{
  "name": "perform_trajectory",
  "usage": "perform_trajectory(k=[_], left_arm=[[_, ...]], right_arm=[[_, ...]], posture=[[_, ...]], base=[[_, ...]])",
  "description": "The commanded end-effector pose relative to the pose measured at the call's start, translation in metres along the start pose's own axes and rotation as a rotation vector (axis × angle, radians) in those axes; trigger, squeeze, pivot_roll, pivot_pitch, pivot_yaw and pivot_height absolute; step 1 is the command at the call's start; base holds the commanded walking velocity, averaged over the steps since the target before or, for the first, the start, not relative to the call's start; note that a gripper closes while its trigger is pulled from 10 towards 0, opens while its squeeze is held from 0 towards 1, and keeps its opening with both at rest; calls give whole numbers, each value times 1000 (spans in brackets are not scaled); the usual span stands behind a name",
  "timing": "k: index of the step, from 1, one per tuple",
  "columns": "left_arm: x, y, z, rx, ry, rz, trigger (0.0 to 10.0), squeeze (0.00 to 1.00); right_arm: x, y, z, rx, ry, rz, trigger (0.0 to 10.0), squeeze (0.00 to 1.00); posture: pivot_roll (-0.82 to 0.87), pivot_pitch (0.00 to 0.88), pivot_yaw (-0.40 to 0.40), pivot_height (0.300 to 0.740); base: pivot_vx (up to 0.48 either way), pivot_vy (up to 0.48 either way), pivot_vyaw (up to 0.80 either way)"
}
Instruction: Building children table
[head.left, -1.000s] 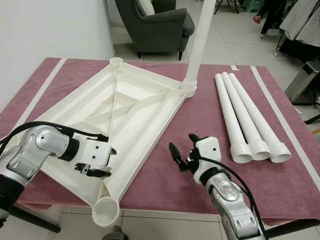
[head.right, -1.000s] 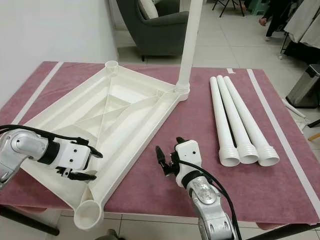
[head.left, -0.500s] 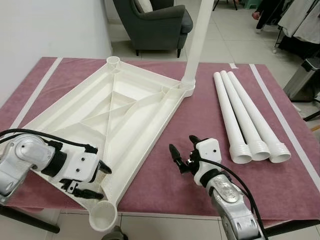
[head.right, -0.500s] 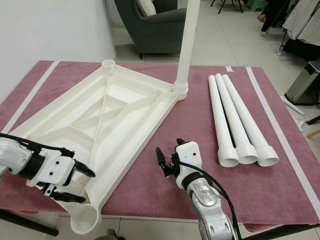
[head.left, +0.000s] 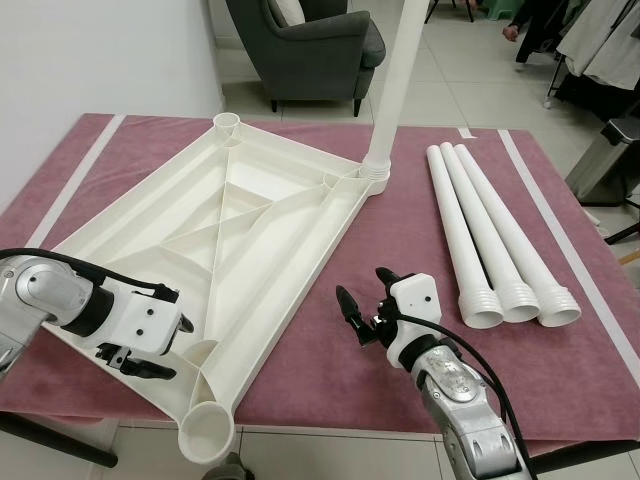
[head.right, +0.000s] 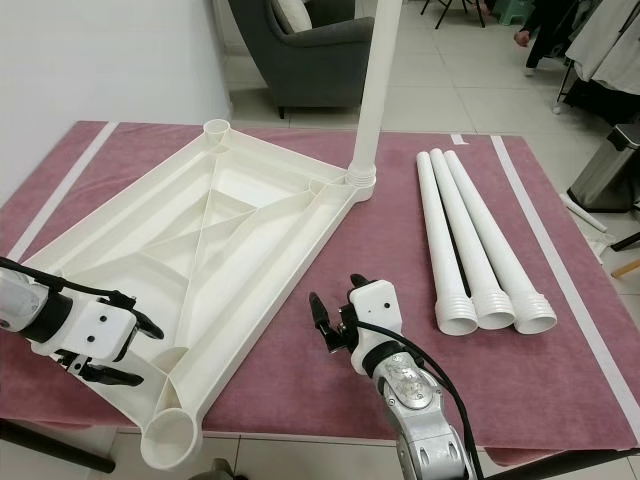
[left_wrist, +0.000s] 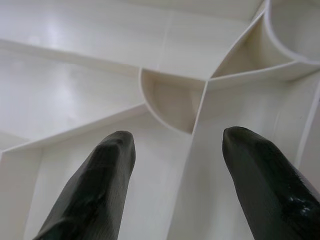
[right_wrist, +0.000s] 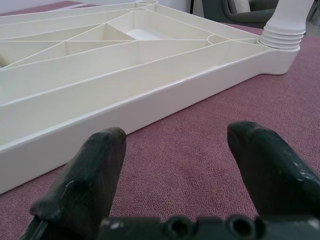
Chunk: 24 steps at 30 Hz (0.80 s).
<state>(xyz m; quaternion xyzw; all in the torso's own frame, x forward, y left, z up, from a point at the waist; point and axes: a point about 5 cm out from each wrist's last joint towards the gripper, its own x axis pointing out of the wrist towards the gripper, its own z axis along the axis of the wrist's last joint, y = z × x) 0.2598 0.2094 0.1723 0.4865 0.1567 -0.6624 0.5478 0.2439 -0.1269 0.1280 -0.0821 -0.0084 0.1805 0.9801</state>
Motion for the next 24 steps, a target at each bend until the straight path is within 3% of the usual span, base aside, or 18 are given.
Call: perform_trajectory(k=[1,5,7,8,12,13,17,18,24], left_arm=[[-9,4,-6,8,45,42,8627,0],[-8,2,-15,6,84,21,7725,0],[0,0,-19,-16,82,16,7451,0],[5,0,-20,-26,77,16,6588,0],[14,0,-23,-48,62,28,6039,0],[18,1,-24,-54,59,29,4706,0],[27,4,-25,-67,47,52,3647,0],[30,6,-24,-69,38,62,0,0],[37,11,-22,-67,9,88,0,0]], right_arm=[[-2,2,-2,-2,10,8,10000,0],[-2,2,-2,-2,11,4,10000,0],[-2,2,-2,-1,10,3,10000,0],[-2,2,-2,0,9,3,10000,0],[-2,1,-2,-1,9,4,10000,0],[-1,1,-1,-1,9,4,10000,0],[-1,1,-1,-3,8,5,10000,0],[-1,0,-1,-3,8,5,10000,0],[-1,0,0,-3,7,3,10000,0]], posture=[[108,28,45,740],[107,29,47,740],[107,28,47,740],[107,30,44,740],[107,32,41,740],[105,33,40,740],[104,35,39,740],[100,35,39,740],[98,35,40,740]], base=[[0,0,0],[0,0,0],[0,0,0],[0,0,0],[0,0,0],[0,0,0],[0,0,0],[0,0,0],[0,0,0]])
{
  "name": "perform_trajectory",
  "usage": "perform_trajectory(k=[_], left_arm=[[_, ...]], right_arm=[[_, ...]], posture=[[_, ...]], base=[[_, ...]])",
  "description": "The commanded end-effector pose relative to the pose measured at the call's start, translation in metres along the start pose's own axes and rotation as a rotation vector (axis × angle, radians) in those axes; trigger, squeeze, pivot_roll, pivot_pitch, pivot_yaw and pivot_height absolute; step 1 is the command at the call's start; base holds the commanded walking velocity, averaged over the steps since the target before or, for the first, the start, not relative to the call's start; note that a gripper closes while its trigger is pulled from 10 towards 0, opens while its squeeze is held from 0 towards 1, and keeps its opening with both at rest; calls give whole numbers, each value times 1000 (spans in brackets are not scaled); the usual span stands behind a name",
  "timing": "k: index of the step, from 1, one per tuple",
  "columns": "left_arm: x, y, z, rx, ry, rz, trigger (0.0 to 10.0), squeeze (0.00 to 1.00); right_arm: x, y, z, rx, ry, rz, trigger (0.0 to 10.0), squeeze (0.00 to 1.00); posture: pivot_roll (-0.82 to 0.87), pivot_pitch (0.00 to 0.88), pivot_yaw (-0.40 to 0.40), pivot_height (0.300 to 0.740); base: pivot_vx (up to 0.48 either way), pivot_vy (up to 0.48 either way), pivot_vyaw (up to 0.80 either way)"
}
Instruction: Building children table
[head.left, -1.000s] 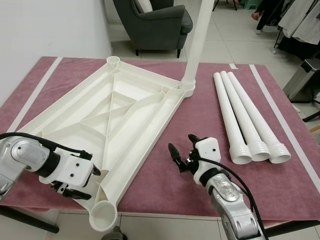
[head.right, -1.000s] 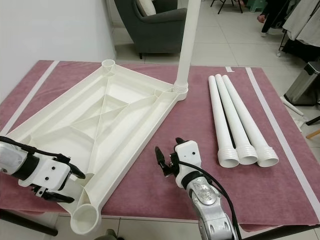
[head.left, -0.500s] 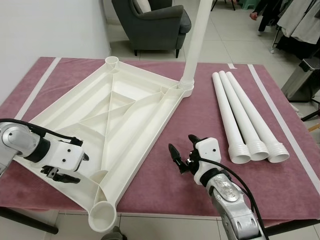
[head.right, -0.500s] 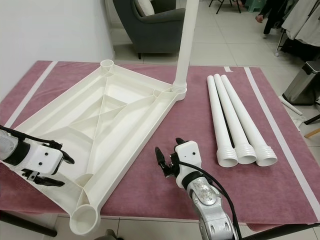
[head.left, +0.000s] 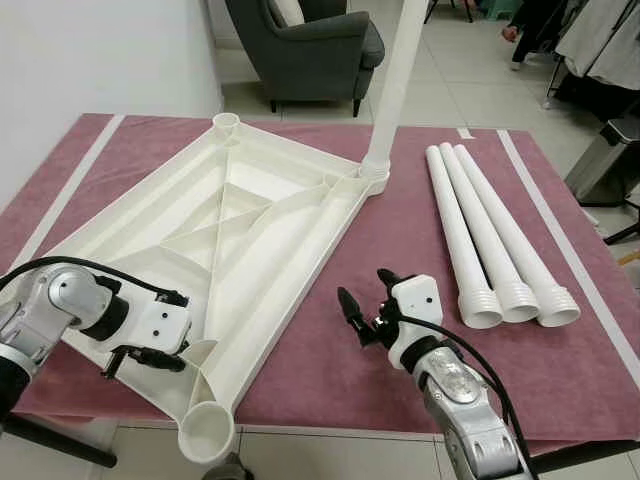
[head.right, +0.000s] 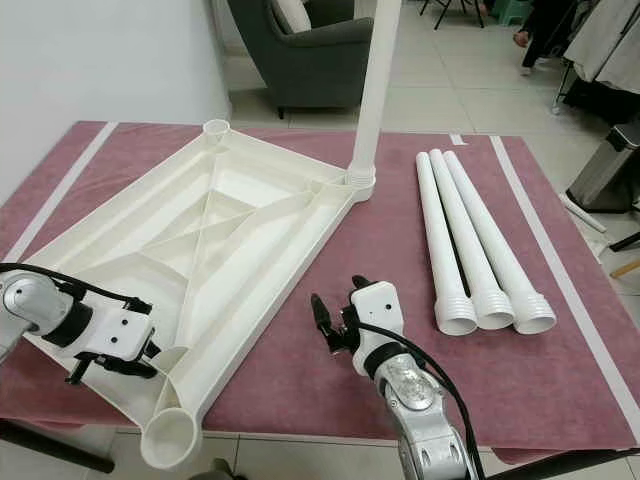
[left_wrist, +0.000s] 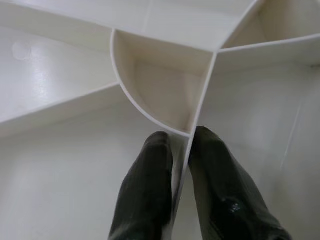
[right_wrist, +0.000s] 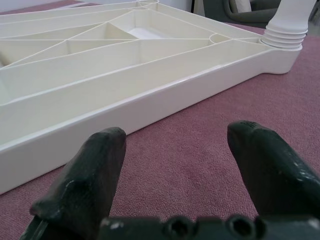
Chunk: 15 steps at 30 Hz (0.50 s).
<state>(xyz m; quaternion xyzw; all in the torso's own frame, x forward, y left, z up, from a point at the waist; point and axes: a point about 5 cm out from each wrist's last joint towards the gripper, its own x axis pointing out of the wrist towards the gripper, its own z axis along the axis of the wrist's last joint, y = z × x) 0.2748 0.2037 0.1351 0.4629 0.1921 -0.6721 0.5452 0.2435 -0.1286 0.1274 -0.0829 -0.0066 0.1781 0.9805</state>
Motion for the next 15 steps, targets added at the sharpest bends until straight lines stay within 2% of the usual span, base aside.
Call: perform_trajectory(k=[1,2,3,4,6,10,11,13,15], left_arm=[[3,10,1,-7,-10,154,0,0],[3,10,1,-7,-10,154,0,0],[5,14,7,-33,-64,177,0,0],[5,14,7,-33,-64,177,0,0],[6,19,17,-73,-136,204,0,0],[9,26,25,-115,-196,242,0,0],[12,32,31,-149,-229,280,0,0],[13,35,33,-155,-241,294,0,0],[18,47,41,-164,-263,353,0,0]], right_arm=[[0,1,0,-2,3,7,10000,0],[0,1,0,-2,3,7,10000,0],[0,1,0,-1,3,4,10000,0],[0,1,0,-1,3,4,10000,0],[0,1,0,-1,3,3,10000,0],[0,2,0,1,2,3,10000,0],[1,3,0,2,2,3,10000,0],[1,3,0,3,2,4,10000,0],[1,3,0,4,0,4,10000,0]], posture=[[96,35,42,740],[96,35,42,740],[97,35,43,740],[97,35,43,740],[98,34,45,740],[101,34,46,740],[101,34,46,740],[102,33,48,740],[106,34,46,740]], base=[[0,0,0],[0,0,0],[0,0,0],[0,0,0],[0,0,0],[0,0,0],[0,0,0],[0,0,0],[0,0,0]])
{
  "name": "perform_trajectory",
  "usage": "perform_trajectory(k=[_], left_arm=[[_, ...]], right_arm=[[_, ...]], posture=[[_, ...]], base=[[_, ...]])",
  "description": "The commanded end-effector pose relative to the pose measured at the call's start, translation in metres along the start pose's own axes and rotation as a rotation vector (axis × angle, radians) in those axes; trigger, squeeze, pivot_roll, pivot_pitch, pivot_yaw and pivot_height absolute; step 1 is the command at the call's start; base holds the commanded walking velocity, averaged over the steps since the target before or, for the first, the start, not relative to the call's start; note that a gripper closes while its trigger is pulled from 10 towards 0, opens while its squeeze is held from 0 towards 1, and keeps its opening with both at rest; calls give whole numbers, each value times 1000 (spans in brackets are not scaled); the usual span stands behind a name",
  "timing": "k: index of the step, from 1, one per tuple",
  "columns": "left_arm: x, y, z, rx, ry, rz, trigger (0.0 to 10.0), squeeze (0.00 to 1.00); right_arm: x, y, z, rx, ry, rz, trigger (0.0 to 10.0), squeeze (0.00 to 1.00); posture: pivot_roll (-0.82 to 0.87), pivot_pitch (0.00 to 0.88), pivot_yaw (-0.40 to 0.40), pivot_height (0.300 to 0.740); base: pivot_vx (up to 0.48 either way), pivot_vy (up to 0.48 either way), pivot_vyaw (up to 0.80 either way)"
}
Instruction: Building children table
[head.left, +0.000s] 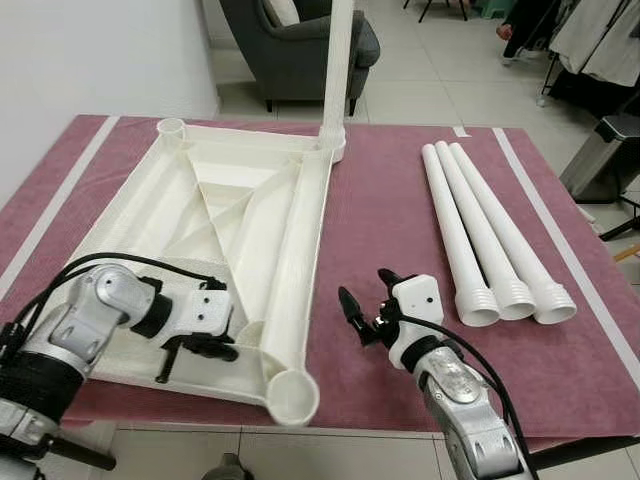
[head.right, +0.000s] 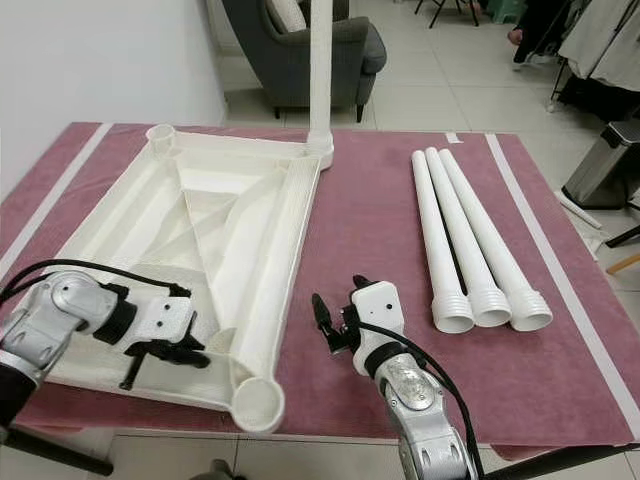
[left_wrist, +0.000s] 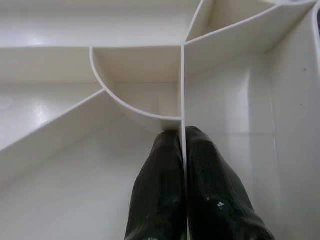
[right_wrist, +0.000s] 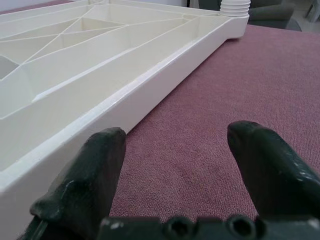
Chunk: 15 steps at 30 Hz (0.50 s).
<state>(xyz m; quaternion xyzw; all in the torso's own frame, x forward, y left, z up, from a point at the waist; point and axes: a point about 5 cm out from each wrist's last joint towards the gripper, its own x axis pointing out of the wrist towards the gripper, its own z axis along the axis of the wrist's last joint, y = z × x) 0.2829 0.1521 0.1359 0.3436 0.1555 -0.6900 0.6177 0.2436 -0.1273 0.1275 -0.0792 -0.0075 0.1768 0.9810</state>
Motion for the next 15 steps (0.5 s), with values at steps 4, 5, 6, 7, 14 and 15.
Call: perform_trajectory(k=[4,5,6,7,14,15], left_arm=[[0,31,18,16,-56,325,0,0],[5,37,23,24,-62,345,0,0],[5,37,23,24,-62,345,0,0],[10,41,27,33,-62,359,0,0],[37,74,50,39,-14,438,0,0],[41,78,52,31,-3,451,0,0]], right_arm=[[1,2,0,-2,3,7,10000,0],[2,2,0,-2,2,7,10000,0],[2,2,0,-2,2,7,10000,0],[2,2,0,-2,0,7,10000,0],[5,-8,7,-17,-23,-38,10000,0],[5,-12,9,-22,-31,-56,10000,0]], posture=[[107,35,47,740],[108,35,48,740],[108,35,48,740],[108,36,48,740],[100,41,65,740],[97,42,67,740]], base=[[0,0,0],[0,0,0],[0,0,0],[0,0,0],[0,0,0],[0,0,0]])
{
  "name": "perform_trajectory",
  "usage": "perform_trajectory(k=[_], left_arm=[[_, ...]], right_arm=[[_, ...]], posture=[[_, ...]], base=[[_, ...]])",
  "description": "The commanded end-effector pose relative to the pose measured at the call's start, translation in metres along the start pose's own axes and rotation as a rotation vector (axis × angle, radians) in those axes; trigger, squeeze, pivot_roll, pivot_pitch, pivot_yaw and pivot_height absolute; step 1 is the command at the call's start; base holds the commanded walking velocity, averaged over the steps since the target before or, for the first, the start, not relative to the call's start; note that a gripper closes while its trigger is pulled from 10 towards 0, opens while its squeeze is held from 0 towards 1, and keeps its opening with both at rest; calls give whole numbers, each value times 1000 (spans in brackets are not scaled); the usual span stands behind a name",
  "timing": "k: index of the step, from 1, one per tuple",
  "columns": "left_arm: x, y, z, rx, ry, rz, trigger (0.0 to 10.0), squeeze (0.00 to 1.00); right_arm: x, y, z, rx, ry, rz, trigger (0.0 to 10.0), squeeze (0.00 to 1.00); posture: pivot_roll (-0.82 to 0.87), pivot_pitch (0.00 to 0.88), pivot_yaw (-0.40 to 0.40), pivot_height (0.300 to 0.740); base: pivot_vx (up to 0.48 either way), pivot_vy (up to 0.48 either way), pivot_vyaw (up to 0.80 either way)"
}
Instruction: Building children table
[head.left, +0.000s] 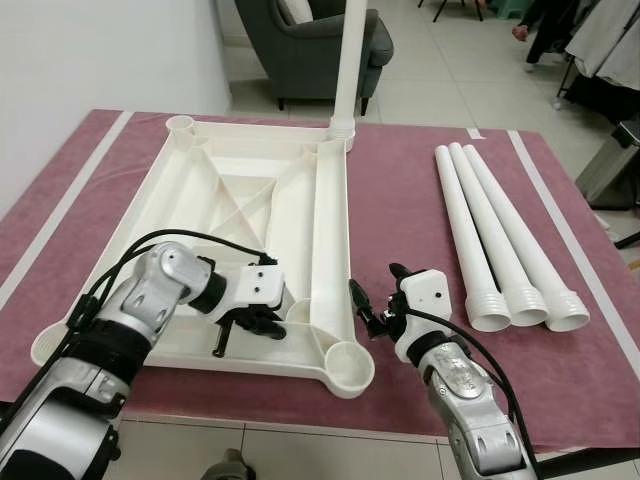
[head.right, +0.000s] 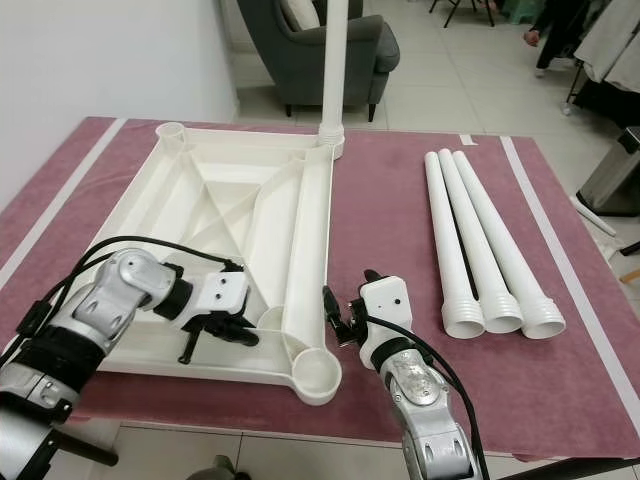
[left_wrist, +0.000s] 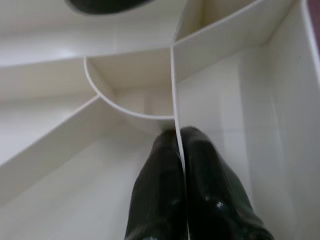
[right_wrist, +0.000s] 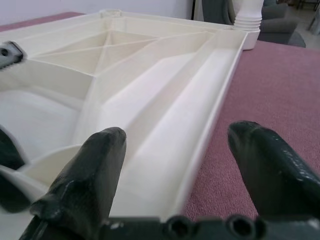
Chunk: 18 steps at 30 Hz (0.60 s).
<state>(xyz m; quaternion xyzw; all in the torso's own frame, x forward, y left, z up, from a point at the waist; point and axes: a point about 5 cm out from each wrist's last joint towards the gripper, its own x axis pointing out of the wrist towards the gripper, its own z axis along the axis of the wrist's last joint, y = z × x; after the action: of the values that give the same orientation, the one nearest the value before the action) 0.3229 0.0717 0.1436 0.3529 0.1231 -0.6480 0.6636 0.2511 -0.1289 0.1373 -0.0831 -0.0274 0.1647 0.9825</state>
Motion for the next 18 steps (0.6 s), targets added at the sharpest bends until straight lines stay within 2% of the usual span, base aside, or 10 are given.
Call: perform_trajectory(k=[1,3,5,6,8,12,13,16,17,18], left_arm=[[-11,25,6,23,10,310,0,0],[-6,29,9,3,15,330,0,0],[3,34,14,-26,30,357,0,0],[3,34,14,-26,30,357,0,0],[11,34,18,-41,29,354,0,0],[15,30,19,-28,21,330,0,0],[20,21,21,18,1,295,5529,0],[22,19,21,36,-4,296,5529,0],[23,19,22,56,-14,316,10000,0],[21,17,24,72,-46,324,10000,1000]], right_arm=[[-2,-6,0,-7,4,-28,10000,0],[-1,-12,4,-17,-10,-57,10000,0],[0,-29,17,-43,-52,-143,10000,0],[0,-29,17,-43,-52,-143,10000,0],[1,-42,27,-61,-82,-208,10000,0],[2,-48,31,-66,-94,-236,10000,0],[5,-59,35,-74,-105,-293,10000,0],[6,-61,36,-75,-105,-309,10000,0],[7,-64,35,-76,-95,-327,10000,0],[9,-67,32,-83,-67,-358,10000,0]], posture=[[97,42,67,740],[90,44,74,740],[82,45,80,740],[82,45,80,740],[74,44,82,740],[74,43,81,740],[77,39,75,740],[78,39,74,740],[81,37,70,740],[85,33,62,740]], base=[[0,0,0],[0,0,0],[0,0,0],[0,0,0],[0,0,0],[0,0,0],[0,0,0],[0,0,0],[0,0,0],[0,0,0]])
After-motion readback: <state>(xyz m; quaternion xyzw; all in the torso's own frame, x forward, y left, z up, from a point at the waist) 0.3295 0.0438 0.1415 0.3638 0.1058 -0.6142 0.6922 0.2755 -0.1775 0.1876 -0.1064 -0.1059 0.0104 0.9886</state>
